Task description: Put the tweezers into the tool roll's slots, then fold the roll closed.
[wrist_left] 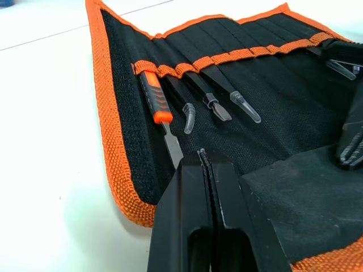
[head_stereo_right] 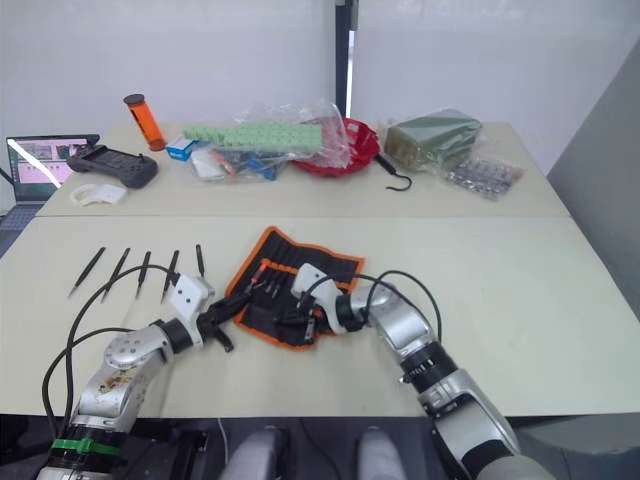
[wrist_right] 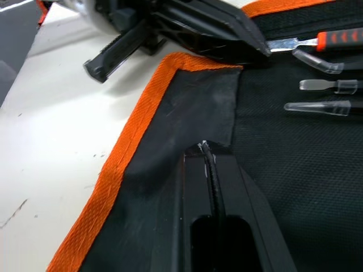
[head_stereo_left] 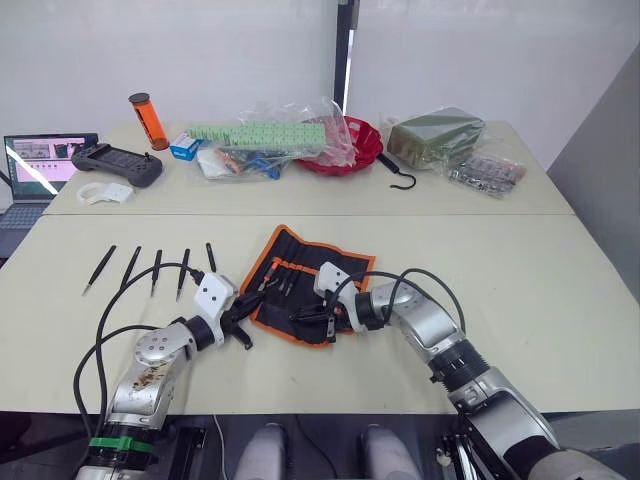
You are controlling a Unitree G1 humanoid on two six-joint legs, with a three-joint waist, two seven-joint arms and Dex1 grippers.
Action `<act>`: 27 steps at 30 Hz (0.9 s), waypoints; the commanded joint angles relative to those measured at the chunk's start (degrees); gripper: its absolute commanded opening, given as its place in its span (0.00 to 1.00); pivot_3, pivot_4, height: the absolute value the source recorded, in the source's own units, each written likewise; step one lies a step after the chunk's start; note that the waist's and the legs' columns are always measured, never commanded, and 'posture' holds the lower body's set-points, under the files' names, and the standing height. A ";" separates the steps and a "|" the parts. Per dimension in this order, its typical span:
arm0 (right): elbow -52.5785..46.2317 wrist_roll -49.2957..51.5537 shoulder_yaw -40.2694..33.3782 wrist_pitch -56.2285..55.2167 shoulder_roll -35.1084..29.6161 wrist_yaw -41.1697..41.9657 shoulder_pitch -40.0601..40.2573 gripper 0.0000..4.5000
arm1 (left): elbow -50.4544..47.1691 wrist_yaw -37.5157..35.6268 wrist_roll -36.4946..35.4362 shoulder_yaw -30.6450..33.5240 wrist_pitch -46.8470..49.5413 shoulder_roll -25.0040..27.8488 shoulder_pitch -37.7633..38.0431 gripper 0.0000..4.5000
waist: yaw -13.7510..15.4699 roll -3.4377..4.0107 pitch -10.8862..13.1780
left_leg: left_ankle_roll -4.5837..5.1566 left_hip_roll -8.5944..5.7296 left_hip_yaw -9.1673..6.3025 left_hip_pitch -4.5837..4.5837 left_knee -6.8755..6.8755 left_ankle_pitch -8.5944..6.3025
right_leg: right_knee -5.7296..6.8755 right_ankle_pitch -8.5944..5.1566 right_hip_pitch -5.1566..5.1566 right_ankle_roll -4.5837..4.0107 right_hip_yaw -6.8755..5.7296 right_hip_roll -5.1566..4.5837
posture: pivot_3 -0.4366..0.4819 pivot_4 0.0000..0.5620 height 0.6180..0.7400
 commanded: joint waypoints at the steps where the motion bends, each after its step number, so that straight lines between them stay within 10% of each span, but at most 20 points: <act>1: -2.37 -0.31 0.75 0.28 -2.69 2.96 3.80 0.00 | 4.73 0.55 3.14 -0.54 0.45 1.42 0.15 0.01 | 0.02 0.02 -0.01 | 0.00 -0.01 0.00 0.00 0.00 0.00 | -0.01 0.00 0.02 0.01 0.00 -0.01 | 0.48 0.27 1.00; 27: -30.44 16.41 -13.14 23.21 -9.25 -0.06 4.66 0.00 | 30.43 -20.80 3.83 -2.63 -15.96 4.27 -26.97 0.01 | 1.15 -0.28 0.19 | -0.04 -0.03 -0.07 -0.84 0.07 0.04 | 0.08 -0.04 -0.78 0.04 -0.05 0.01 | 0.48 0.27 1.00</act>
